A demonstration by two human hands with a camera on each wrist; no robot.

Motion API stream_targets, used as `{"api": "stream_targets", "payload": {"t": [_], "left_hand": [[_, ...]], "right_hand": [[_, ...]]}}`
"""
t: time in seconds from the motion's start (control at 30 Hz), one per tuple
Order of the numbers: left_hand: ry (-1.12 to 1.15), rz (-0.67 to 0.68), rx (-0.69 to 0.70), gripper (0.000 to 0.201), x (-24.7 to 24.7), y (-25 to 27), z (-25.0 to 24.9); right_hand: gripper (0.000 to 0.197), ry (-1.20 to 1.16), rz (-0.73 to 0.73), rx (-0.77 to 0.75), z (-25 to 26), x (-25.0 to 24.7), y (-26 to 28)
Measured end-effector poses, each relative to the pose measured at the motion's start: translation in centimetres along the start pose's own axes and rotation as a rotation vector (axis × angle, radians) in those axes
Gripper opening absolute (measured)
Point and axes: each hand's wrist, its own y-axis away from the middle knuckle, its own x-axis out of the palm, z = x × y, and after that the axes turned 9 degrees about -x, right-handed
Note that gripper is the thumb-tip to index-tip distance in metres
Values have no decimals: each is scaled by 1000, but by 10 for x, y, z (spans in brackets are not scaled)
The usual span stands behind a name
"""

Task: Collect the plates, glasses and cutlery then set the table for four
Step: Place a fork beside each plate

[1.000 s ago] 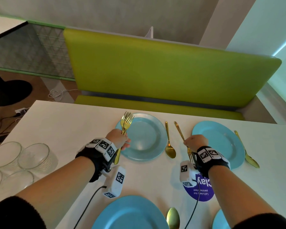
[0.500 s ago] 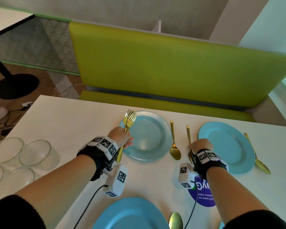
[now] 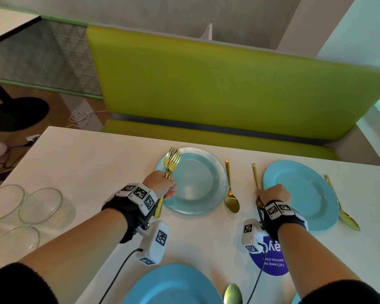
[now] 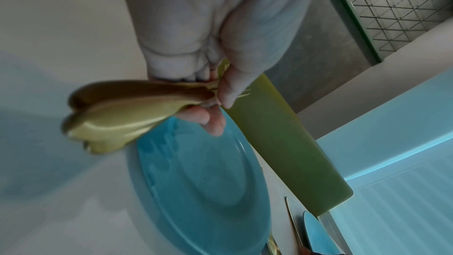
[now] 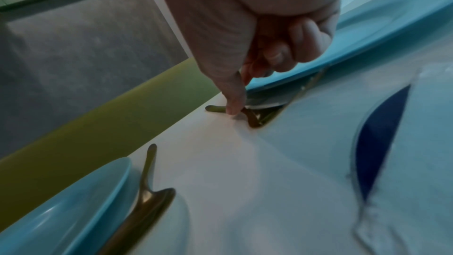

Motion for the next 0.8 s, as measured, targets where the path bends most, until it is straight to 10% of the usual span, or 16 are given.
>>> {"api": "stream_targets", "payload": {"t": [0.4,0.8], "left_hand": [[4,10,20,21,-4,13,4],[48,47,119,34,-25,53,17]], "right_hand": [[35,-28,-7,-26,-1,-20,17],[14,-33,-49,-538,57,-43,141]]}}
